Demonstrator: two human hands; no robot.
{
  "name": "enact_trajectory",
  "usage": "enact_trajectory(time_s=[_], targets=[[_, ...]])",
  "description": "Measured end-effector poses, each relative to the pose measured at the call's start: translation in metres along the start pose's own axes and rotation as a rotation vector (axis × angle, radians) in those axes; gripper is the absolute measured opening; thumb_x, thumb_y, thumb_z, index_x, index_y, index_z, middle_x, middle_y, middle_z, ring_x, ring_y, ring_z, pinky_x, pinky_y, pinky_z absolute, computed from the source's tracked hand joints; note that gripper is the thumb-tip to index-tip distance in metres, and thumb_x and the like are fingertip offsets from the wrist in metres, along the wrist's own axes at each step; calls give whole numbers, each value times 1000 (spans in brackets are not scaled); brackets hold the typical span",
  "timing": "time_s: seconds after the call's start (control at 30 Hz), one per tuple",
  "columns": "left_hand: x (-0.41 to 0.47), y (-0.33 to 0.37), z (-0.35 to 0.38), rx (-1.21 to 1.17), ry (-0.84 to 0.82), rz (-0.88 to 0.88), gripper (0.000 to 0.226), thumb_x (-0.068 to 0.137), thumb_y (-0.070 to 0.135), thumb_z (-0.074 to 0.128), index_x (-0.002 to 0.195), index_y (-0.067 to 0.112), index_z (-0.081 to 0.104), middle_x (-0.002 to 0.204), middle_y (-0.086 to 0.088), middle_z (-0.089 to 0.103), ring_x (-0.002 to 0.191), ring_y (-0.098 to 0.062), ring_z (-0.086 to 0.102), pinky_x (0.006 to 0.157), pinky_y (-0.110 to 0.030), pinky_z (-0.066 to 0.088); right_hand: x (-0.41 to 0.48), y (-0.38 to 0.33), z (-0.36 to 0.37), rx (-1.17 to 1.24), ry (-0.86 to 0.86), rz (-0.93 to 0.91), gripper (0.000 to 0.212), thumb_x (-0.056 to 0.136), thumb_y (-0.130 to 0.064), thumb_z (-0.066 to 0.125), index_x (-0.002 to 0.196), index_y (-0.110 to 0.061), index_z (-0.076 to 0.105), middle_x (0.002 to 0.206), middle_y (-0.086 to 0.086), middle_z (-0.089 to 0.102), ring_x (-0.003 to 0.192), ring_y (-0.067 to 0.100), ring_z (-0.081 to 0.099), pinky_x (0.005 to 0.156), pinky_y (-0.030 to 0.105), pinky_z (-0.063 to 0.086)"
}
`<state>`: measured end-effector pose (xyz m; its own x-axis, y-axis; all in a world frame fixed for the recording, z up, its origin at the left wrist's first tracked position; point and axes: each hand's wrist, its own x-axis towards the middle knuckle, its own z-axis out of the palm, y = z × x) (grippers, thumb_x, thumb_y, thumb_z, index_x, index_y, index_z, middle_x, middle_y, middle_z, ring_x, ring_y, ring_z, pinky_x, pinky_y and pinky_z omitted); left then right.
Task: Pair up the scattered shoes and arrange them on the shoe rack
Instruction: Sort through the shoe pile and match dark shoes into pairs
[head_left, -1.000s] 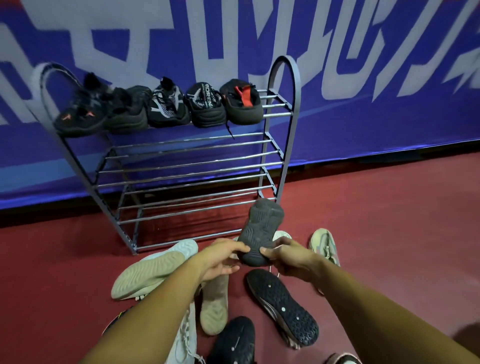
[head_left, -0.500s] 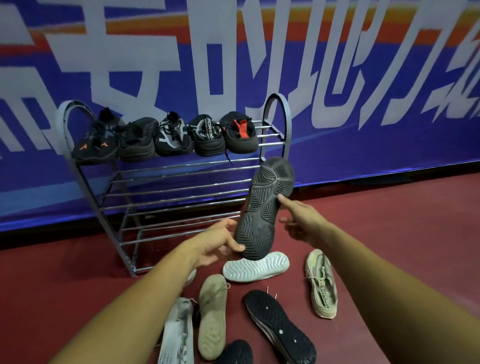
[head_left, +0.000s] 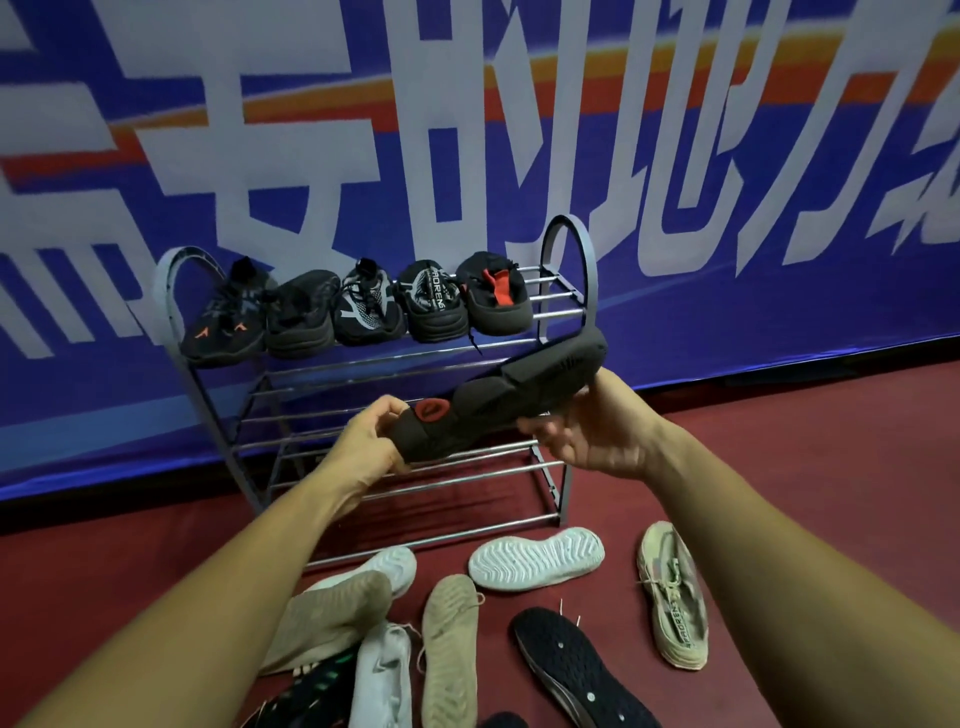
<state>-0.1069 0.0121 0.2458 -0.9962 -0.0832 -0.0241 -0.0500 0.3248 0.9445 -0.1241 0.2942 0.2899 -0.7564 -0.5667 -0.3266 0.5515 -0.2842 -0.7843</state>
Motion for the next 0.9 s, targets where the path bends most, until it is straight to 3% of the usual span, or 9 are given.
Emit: enact_trajectory(time_s=[0.1, 0.2, 0.27, 0.37, 0.47, 0.63, 0.73, 0.8, 0.9], targets=[[4, -2, -5, -68, 83, 9, 58, 57, -27, 60, 87, 22, 60, 94, -6, 66, 89, -26, 61, 66, -30, 50, 2, 0, 3, 16, -39, -12, 37, 98, -40, 44, 108, -10, 62, 81, 17, 68, 47, 5, 30, 37, 14, 24], [3, 2, -4, -266, 108, -37, 57, 73, -21, 65, 106, 25, 58, 109, -11, 69, 93, -27, 66, 74, -35, 55, 4, 2, 9, -9, -87, -41, 32, 95, -31, 48, 110, -6, 60, 72, 12, 67, 45, 2, 31, 37, 13, 21], [-2, 8, -3, -439, 115, -129, 49, 84, -4, 68, 119, 26, 53, 110, -10, 71, 90, -23, 67, 70, -32, 53, 5, 2, 14, -65, -99, -98, 38, 84, -30, 60, 114, -7, 62, 73, 7, 62, 46, 2, 29, 38, 14, 20], [-10, 26, 3, -577, 39, -193, 15, 89, 26, 67, 104, 22, 65, 104, -4, 74, 91, -19, 68, 72, -31, 50, 7, 1, 19, -185, -56, -187, 42, 83, -22, 60, 124, -17, 70, 88, 5, 35, 57, 9, 18, 48, 22, 14], [-22, 43, 15, -677, -93, -154, 22, 87, 42, 63, 84, 22, 71, 84, -2, 70, 74, -15, 67, 70, -33, 45, 7, 0, 23, -275, -55, -220, 44, 89, -18, 55, 131, -27, 66, 103, 9, 25, 69, 18, 11, 52, 26, 14], [-40, 54, 31, -805, -120, -181, 27, 79, 46, 71, 77, 20, 78, 75, -4, 69, 64, -17, 60, 65, -33, 44, 0, -2, 29, -389, -34, -240, 45, 90, -16, 51, 129, -33, 66, 115, 12, 44, 68, 16, 26, 61, 32, 14], [-45, 59, 36, -845, -99, -167, 22, 78, 44, 72, 73, 23, 78, 75, -4, 67, 66, -17, 59, 63, -32, 45, -5, -4, 29, -365, -17, -239, 51, 82, -17, 58, 130, -32, 65, 124, 14, 58, 93, 30, 35, 69, 33, 24], [-45, 67, 40, -865, -42, -153, 20, 80, 42, 70, 76, 24, 74, 74, -1, 67, 66, -15, 59, 61, -31, 46, -5, -7, 29, -327, -15, -250, 50, 79, -18, 64, 129, -21, 65, 129, 16, 61, 101, 29, 43, 80, 35, 32], [-46, 78, 44, -871, 26, -121, 28, 81, 47, 69, 96, 23, 66, 76, 1, 68, 67, -13, 60, 60, -29, 46, -5, -9, 34, -230, 3, -274, 39, 75, -22, 72, 112, -10, 65, 111, 17, 45, 79, 16, 41, 70, 28, 27]])
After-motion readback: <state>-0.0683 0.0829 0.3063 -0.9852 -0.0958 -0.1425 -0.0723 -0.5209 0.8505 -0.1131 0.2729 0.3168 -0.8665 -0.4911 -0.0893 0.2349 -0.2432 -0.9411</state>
